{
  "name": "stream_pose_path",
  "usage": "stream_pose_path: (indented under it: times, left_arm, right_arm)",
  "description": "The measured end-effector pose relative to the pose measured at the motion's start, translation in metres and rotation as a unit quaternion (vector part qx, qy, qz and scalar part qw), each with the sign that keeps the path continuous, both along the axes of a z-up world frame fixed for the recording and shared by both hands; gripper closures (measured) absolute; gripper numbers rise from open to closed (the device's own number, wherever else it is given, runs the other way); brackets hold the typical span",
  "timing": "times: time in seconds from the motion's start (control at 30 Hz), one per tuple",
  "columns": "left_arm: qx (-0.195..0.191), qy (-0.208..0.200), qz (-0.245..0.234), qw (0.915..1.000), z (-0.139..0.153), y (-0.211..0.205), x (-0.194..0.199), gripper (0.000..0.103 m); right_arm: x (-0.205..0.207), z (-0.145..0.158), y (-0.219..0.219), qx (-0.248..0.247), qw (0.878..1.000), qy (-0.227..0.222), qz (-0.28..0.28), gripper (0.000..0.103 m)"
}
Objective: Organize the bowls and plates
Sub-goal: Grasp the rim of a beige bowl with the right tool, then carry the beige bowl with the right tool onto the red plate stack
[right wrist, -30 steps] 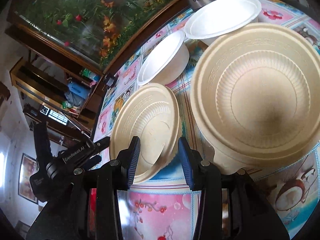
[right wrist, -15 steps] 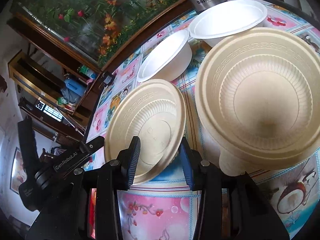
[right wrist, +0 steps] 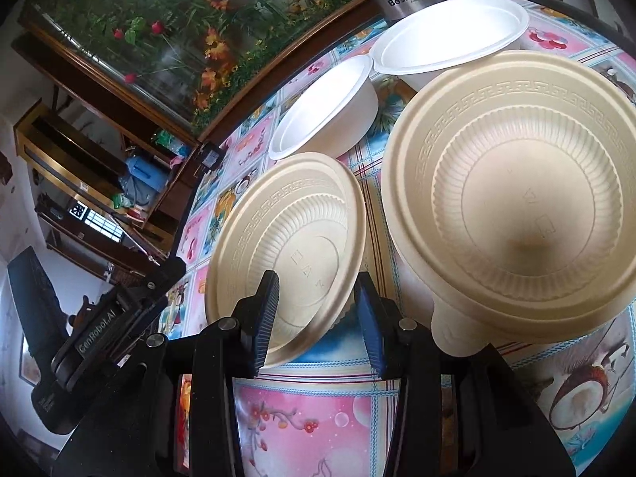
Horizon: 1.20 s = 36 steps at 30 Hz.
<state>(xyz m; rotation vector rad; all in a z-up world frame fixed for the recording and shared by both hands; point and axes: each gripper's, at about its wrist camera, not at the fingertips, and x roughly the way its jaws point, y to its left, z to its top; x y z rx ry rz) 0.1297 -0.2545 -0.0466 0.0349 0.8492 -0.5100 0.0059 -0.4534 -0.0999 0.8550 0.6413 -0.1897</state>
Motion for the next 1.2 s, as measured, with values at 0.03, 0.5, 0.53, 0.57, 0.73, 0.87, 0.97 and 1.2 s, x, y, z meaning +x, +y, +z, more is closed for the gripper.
stream_pose_path:
  times: [0.03, 0.5, 0.53, 0.57, 0.73, 0.87, 0.97, 1.2]
  left_arm:
    - [0.004, 0.005, -0.004, 1.0, -0.002, -0.003, 0.0, 0.022]
    - [0.022, 0.079, -0.017, 0.9965, -0.028, -0.012, 0.009, 0.024]
    - [0.021, 0.078, -0.014, 0.9966, -0.028, -0.011, 0.009, 0.025]
    - [0.019, 0.077, -0.012, 0.9968, -0.028, -0.009, 0.01, 0.029]
    - [0.001, 0.084, -0.016, 0.9964, -0.028, -0.007, 0.011, 0.049]
    - [0.0, 0.08, -0.031, 0.9963, -0.026, -0.013, 0.005, 0.068]
    - [0.004, 0.082, -0.043, 0.9957, -0.025, -0.018, 0.001, 0.088]
    - [0.01, 0.09, -0.04, 0.995, -0.027, -0.017, 0.0, 0.093]
  right_arm:
    - [-0.001, 0.0, 0.0, -0.001, 1.0, 0.0, -0.001, 0.063]
    - [0.001, -0.005, -0.002, 0.011, 1.0, 0.003, -0.005, 0.063]
    - [0.001, -0.005, -0.002, 0.011, 1.0, 0.002, -0.006, 0.063]
    - [0.0, -0.005, -0.002, 0.01, 1.0, 0.003, -0.007, 0.063]
    - [-0.005, -0.005, -0.004, 0.01, 1.0, 0.003, -0.016, 0.072]
    - [-0.005, -0.003, -0.003, 0.0, 1.0, 0.0, -0.014, 0.081]
    - [-0.006, 0.0, -0.001, -0.018, 1.0, 0.0, -0.013, 0.088]
    - [-0.003, 0.007, 0.005, -0.057, 0.998, 0.009, -0.005, 0.092]
